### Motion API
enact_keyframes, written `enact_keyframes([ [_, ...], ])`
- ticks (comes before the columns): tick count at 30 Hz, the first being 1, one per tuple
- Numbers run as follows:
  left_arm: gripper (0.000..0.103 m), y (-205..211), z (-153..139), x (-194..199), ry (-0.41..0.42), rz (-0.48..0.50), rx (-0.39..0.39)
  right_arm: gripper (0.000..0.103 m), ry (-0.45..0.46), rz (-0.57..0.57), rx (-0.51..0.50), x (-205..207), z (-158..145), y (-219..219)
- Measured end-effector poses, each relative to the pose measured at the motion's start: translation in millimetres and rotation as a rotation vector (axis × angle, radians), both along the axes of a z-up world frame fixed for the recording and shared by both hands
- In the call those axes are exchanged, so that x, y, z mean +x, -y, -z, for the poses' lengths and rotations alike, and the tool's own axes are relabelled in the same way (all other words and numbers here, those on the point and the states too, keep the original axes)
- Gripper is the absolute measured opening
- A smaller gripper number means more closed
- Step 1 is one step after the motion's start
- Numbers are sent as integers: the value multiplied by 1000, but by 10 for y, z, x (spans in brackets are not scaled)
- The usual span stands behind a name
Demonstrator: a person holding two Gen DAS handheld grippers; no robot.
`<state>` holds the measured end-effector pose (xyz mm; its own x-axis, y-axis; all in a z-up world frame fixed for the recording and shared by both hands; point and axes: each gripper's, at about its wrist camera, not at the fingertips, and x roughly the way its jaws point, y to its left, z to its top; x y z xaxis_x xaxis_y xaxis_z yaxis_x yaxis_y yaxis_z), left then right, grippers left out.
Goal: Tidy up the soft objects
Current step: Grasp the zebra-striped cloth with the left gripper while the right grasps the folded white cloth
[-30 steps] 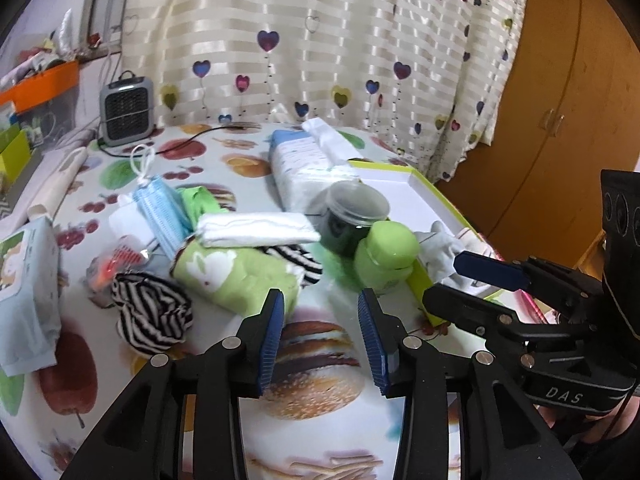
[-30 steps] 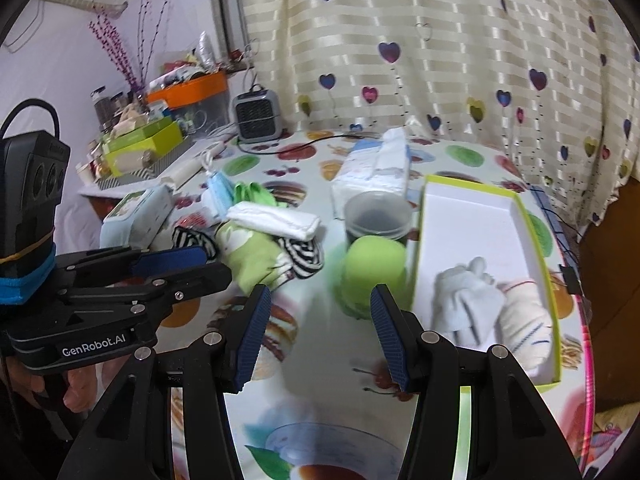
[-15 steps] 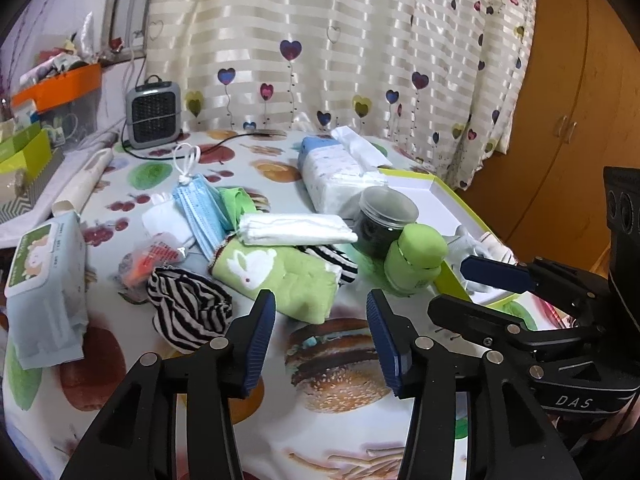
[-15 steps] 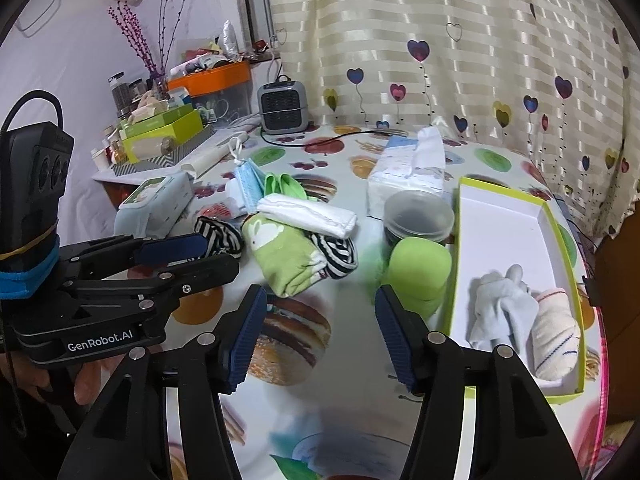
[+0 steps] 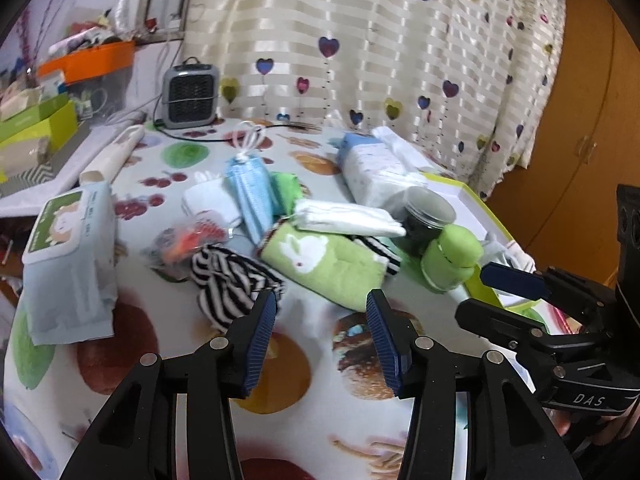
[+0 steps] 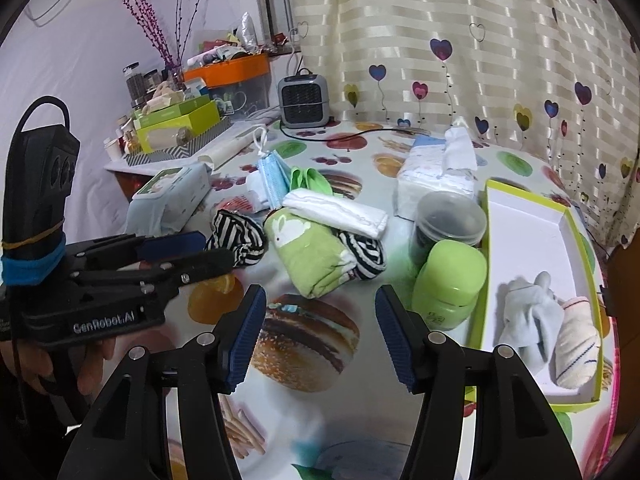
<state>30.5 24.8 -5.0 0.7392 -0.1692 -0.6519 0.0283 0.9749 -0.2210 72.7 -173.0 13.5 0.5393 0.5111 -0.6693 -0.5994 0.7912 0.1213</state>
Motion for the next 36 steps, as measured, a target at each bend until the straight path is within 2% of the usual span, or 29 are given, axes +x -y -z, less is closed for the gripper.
enact_keyframes([
  [12, 46, -206, 3, 27, 2, -61, 12, 58, 6, -23, -22, 56, 17, -132],
  [20, 46, -434, 147, 181, -44, -119, 8, 58, 37, -37, -54, 196, -10, -250],
  [29, 47, -511, 395, 435, -120, -119, -35, 58, 49, -52, -102, 480, 33, -413],
  [36, 47, -526, 536, 550, -160, -130, -40, 58, 47, -61, -157, 726, 108, -559],
])
